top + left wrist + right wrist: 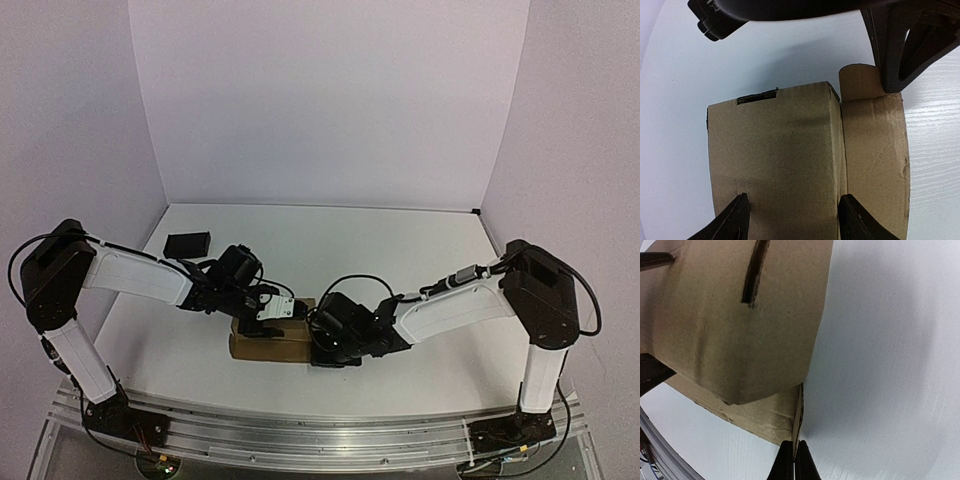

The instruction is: Fold the paper box

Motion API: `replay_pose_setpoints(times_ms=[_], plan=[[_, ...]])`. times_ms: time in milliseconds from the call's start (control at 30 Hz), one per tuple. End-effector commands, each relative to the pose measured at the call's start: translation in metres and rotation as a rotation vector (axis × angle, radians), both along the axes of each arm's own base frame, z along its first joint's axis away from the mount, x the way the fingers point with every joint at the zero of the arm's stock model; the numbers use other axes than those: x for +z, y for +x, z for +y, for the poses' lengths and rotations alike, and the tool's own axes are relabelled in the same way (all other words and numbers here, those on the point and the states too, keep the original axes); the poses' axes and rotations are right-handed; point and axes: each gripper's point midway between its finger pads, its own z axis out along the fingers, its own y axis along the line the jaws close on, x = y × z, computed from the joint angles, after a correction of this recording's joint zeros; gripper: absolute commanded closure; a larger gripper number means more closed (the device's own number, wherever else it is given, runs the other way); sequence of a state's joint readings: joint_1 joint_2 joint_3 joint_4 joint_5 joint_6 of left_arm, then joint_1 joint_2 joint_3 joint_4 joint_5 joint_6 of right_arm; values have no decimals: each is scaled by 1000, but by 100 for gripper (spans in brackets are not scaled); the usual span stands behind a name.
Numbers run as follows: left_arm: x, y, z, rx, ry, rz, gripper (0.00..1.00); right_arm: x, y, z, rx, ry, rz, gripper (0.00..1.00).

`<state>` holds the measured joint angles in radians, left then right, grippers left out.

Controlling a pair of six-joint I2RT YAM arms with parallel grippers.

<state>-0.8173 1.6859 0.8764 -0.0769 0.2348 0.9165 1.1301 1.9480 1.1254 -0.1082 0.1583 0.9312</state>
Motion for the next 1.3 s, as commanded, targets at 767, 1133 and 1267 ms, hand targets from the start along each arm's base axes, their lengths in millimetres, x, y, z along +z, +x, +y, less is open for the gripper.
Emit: replay_pose_setpoints(times_ms=[767,1133,1267], plan=[[4,-65,19,-200,35,161,30,41,-5,23,15,107,310,100],[42,-106,34,-311,3,242,11,79,-3,34,23,228,378,100],[45,-115,31,-296,-1,195,15,86,0,41,24,259,389,100]])
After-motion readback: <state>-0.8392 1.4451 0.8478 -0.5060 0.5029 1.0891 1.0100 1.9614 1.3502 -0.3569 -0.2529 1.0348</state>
